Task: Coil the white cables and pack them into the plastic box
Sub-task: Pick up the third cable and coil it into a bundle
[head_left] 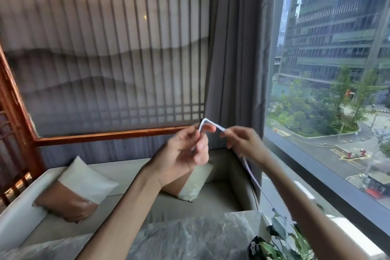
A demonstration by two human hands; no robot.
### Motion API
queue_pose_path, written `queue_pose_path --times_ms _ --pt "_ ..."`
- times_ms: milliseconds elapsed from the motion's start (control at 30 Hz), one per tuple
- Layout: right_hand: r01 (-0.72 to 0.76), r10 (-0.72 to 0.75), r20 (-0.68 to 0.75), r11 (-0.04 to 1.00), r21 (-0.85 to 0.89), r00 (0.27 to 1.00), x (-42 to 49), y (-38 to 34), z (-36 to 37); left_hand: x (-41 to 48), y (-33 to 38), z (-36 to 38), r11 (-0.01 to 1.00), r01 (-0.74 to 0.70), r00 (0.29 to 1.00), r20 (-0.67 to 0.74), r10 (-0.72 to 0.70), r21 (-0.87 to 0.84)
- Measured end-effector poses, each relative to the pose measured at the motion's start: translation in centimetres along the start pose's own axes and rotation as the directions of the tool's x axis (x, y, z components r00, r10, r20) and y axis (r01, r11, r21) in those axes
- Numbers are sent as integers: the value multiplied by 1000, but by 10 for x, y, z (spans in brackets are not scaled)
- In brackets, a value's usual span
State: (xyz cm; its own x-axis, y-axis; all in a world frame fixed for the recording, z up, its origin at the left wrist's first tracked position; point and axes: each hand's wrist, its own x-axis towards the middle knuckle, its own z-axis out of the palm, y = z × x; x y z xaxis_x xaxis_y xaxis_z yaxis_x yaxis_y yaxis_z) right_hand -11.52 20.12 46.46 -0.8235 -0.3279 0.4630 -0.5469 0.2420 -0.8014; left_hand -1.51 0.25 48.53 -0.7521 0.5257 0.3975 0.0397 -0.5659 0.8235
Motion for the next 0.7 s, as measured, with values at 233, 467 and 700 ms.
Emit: queue_pose_path --times_ms 233,467,700 --pt "116 -36 306 962 -247 951 -74 -19 20 62 -3 0 768 -120 886 -282 368 629" --pt "336 -501 -80 681 -651 862 -72 -86 -35 40 -72 33 736 -170 887 -223 403 655" --pt "219 -196 -131 957 189 972 -23 -66 -36 24 -57 66 846 -312 937 -7 349 433"
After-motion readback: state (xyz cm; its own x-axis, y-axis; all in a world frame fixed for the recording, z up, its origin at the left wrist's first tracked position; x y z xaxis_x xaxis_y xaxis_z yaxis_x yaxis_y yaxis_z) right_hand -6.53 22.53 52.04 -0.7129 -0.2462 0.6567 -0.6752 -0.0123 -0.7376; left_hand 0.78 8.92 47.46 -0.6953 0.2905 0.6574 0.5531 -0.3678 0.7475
